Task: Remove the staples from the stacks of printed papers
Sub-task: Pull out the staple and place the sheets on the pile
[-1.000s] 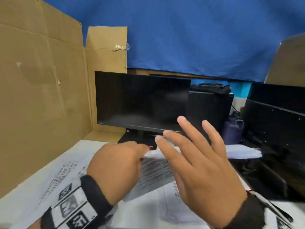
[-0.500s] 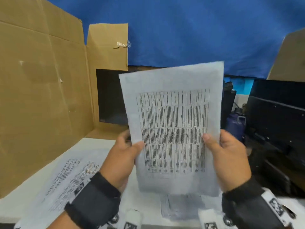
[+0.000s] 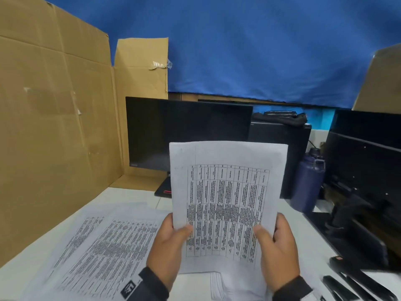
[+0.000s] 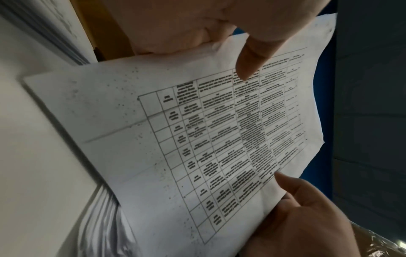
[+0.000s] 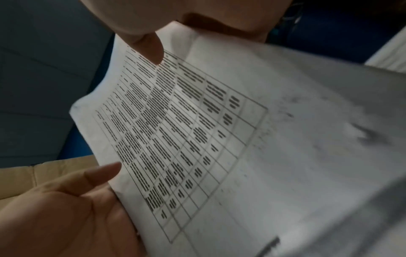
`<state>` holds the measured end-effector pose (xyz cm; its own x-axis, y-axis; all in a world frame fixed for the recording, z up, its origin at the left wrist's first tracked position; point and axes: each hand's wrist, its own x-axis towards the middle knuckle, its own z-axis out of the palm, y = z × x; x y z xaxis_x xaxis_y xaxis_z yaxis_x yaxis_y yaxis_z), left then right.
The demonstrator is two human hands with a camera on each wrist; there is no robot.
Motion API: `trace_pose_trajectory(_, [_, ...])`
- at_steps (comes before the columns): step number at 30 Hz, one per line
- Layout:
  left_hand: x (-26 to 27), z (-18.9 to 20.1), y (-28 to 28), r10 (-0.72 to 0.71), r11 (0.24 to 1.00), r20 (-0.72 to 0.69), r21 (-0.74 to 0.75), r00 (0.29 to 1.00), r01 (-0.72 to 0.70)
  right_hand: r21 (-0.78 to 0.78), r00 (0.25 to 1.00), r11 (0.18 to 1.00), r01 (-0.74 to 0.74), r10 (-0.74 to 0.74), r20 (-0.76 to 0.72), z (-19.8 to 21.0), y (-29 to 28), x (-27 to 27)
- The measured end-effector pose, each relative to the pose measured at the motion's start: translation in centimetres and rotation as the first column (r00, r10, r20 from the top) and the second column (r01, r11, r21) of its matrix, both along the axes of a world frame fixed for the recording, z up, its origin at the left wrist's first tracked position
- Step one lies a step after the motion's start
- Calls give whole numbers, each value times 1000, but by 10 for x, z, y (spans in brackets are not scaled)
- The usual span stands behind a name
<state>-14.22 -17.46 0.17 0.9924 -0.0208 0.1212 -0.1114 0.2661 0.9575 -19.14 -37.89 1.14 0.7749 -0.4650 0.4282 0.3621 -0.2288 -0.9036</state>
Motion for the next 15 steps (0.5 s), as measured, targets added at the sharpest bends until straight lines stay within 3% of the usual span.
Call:
trace_pose_trajectory(8, [2, -9, -2, -107, 972, -6, 209, 994, 106, -1, 997, 1000, -6, 6, -73, 9, 2, 7])
trace_pose_trajectory(15, [5, -20, -1, -75, 966, -59, 242, 995, 87, -7, 986, 999, -32, 30, -166, 7, -2, 14])
